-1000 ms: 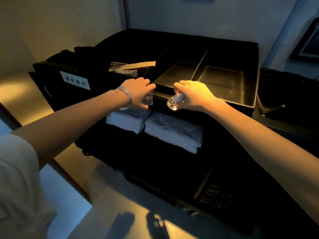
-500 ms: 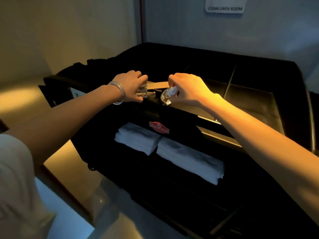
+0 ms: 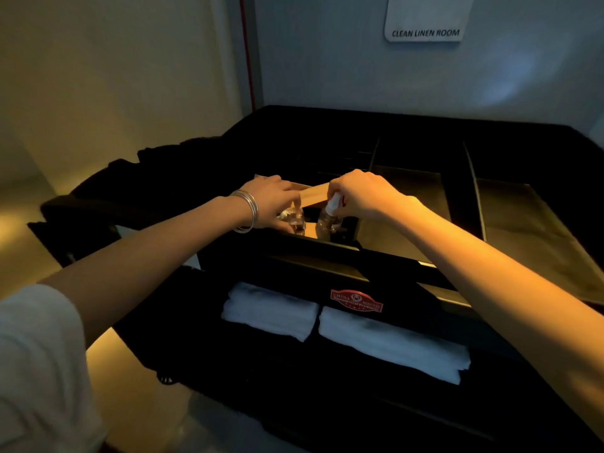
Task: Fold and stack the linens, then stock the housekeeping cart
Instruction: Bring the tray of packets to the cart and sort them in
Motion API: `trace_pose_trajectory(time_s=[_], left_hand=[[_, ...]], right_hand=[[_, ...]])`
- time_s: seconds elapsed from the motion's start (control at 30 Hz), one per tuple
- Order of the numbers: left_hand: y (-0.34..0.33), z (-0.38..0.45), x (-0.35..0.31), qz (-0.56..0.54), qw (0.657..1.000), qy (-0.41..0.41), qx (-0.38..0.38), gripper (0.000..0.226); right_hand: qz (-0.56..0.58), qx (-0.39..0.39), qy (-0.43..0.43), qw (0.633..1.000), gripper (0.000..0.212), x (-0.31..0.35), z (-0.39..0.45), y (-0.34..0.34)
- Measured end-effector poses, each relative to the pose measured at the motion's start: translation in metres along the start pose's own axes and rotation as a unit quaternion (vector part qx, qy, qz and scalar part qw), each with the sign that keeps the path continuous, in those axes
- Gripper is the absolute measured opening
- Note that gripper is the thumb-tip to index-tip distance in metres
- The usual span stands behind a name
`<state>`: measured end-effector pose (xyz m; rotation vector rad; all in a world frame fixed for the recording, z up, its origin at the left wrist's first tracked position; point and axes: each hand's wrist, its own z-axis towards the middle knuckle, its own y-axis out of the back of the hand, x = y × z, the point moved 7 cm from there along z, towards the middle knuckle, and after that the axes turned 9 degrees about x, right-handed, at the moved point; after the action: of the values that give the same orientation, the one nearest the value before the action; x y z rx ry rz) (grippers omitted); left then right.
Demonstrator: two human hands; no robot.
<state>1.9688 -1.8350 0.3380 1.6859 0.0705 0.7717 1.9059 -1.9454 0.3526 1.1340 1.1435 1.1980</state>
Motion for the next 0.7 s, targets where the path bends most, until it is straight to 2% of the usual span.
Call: trace_pose_trajectory(time_s=[0.17,0.3,0.4,0.7], left_hand=[[0.001,0.004,0.000,-0.060,0.998,-0.012,-0.019,0.060],[0.007,0.005,0.006,-0.083,0.995,0.002,-0.055,0.047],[0.006,0.008,0.009,-0.074,0.996,0.010,-0.050,0.038],[0.021,0.013,0.035,-0.069,0.996,0.025,-0.046,0.037]], right_hand=[[-0.015,0.039,-0.019,0.999,0.030,-0.004,0.004,-0.012],[-0.019,0.021,-0.008,1.000,0.020,-0.004,0.005,-0.002],[0.000,0.014,0.003,1.000,0.019,-0.008,0.008,0.008],[0.031,-0.032,0.038,0.998,0.028,-0.012,0.024,0.039]])
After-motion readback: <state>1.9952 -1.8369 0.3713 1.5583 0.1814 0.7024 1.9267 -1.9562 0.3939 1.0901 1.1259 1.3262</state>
